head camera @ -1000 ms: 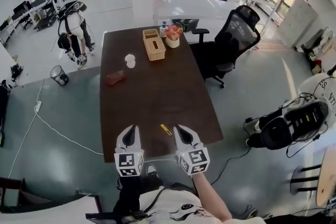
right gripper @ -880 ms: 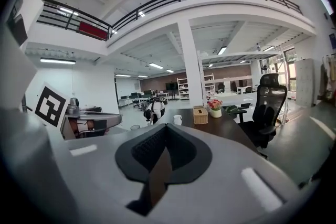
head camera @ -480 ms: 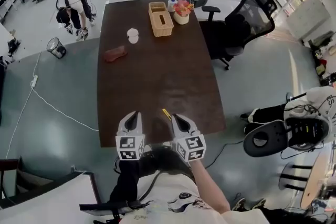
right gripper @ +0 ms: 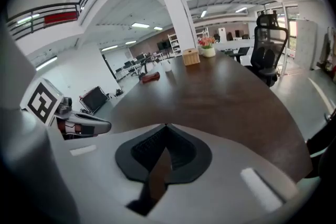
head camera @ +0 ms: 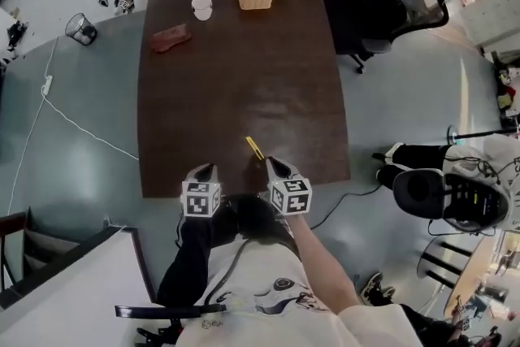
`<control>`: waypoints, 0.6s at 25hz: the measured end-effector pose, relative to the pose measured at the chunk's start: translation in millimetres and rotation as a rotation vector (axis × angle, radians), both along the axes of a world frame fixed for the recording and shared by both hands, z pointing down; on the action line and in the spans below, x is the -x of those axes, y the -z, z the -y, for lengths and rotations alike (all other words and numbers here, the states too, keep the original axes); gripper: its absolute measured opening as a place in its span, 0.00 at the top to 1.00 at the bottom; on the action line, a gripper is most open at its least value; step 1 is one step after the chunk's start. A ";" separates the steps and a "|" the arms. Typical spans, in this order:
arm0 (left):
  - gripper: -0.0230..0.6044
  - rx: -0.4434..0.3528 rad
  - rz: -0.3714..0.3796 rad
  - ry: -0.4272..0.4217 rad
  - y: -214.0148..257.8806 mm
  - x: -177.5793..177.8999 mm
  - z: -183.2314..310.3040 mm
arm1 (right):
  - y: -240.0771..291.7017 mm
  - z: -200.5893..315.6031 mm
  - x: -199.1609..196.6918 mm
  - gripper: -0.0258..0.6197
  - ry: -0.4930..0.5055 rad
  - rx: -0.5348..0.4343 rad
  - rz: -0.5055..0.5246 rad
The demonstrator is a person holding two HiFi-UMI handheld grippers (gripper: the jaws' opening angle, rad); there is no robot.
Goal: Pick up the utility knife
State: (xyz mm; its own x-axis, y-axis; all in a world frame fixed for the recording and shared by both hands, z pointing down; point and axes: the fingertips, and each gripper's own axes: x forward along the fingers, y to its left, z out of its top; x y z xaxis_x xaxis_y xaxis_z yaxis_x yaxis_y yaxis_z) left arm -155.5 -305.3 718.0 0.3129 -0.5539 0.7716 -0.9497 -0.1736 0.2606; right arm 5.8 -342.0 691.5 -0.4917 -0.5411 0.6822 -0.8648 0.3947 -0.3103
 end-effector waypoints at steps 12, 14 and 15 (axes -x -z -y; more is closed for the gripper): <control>0.97 0.152 -0.043 -0.029 -22.8 -14.1 -10.8 | -71.4 6.7 13.0 0.90 0.161 0.213 -0.063; 0.97 0.156 -0.045 -0.035 -22.7 -16.1 -12.8 | -78.6 9.9 11.0 0.88 0.174 0.236 -0.072; 0.97 0.160 -0.044 -0.035 -23.3 -15.9 -14.2 | -81.8 10.9 10.1 0.88 0.181 0.249 -0.075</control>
State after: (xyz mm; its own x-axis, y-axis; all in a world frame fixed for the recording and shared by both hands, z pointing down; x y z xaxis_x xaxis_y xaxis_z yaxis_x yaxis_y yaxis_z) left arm -139.6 -291.1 741.2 0.3658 -0.4129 0.8341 -0.9307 -0.1595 0.3292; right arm -4.3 -352.9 773.3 -0.5081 -0.2614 0.8207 -0.8116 0.4644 -0.3545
